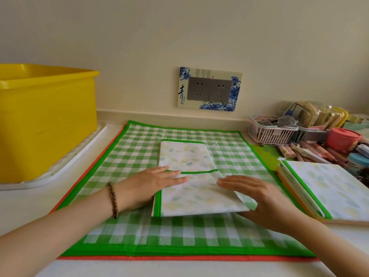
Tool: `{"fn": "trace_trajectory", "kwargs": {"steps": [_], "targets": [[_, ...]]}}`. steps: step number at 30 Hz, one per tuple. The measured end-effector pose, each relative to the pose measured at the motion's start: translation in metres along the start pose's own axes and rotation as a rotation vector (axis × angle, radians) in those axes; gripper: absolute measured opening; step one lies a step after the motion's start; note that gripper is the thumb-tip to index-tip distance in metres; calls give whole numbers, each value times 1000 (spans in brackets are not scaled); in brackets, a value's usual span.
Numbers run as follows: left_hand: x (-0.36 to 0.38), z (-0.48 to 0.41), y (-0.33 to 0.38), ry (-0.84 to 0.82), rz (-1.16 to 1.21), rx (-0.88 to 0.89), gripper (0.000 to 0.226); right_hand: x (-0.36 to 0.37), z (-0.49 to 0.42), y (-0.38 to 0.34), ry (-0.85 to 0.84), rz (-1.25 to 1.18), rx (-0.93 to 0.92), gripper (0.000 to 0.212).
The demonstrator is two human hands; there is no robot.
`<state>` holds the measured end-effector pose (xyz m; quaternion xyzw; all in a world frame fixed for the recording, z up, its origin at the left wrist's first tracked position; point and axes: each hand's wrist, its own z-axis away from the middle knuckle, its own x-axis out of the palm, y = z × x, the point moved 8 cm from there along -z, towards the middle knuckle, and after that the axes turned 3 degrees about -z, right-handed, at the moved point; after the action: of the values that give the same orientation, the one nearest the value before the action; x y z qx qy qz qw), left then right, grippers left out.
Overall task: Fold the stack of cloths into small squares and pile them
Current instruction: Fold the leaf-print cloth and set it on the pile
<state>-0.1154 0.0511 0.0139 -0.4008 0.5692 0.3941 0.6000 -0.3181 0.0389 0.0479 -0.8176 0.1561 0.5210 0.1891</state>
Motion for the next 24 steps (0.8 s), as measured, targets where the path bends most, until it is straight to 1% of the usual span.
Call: {"fn": "trace_trajectory", "kwargs": {"steps": [2, 4, 7, 10, 13, 15, 17, 18, 19, 20, 21, 22, 23, 24], "targets": [[1, 2, 7, 7, -6, 42, 99, 12, -7, 9, -138, -53, 85, 68], [3, 6, 14, 5, -14, 79, 96, 25, -12, 14, -270, -78, 125, 68], [5, 13, 17, 1, 19, 83, 93, 40, -15, 16, -329, -84, 105, 58], [9, 16, 7, 24, 90, 19, 85, 48, -11, 22, -352, -87, 120, 56], [6, 15, -2, 92, 160, -37, 77, 45, -11, 26, -317, -178, 165, 53], [-2, 17, -1, 104, 218, -44, 65, 40, -11, 33, -230, -256, 214, 48], [-9, 16, -4, 113, 368, -61, 48, 33, -12, 43, -130, -349, 339, 30], [-12, 15, -8, 138, 475, -90, 38, 31, -13, 48, -85, -397, 410, 17], [-12, 13, -15, 167, 562, -130, 27, 30, -15, 52, -44, -433, 467, 11], [-12, 10, -21, 197, 626, -182, 19, 28, -20, 53, -6, -460, 496, 19], [-11, 7, -30, 237, 646, -227, 13, 27, -23, 55, 26, -493, 527, 31], [-10, 3, -37, 281, 677, -262, 10, 27, -26, 59, 66, -532, 540, 42], [-10, 0, -42, 324, 724, -285, 9, 27, -27, 65, 106, -566, 554, 48], [-8, -2, -47, 355, 779, -303, 9, 28, -29, 70, 132, -596, 570, 49]]}}
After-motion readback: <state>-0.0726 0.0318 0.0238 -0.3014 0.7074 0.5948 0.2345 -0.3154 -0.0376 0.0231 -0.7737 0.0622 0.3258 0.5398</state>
